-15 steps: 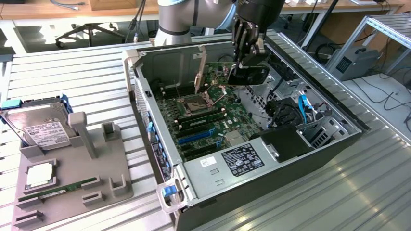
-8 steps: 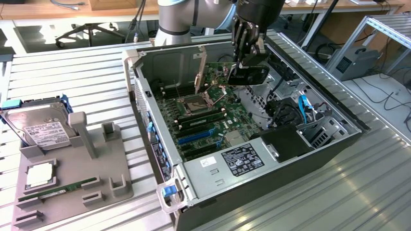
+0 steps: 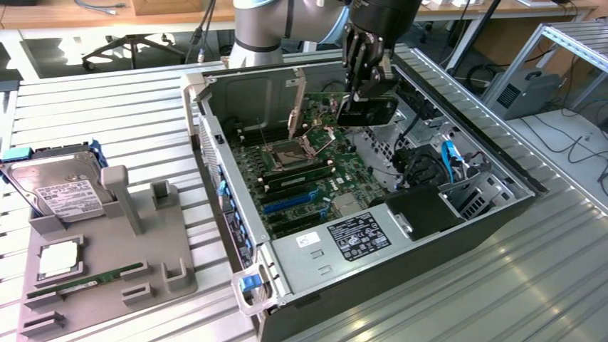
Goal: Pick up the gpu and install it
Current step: 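Insert the gpu into the slot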
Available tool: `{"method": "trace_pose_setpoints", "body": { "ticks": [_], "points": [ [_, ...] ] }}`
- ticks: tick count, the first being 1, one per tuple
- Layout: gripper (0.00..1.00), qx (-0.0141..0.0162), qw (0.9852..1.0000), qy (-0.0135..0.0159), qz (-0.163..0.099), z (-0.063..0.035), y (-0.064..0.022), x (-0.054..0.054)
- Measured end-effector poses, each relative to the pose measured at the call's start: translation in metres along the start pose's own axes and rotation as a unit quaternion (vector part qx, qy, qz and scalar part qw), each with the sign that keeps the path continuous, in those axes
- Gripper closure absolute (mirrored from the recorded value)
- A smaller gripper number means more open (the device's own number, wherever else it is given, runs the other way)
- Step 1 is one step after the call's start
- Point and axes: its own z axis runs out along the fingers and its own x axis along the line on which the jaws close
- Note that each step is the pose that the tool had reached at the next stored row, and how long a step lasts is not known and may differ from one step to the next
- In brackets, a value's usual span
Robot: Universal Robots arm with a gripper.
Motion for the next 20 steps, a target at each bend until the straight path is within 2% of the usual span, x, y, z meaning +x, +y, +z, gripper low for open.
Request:
{"method": "trace_pose_setpoints", "body": {
  "ticks": [20],
  "points": [
    [0.73,-0.0004,0.9996,0.0002,-0.028,0.0000,0.0000,0.0000]
  ]
}}
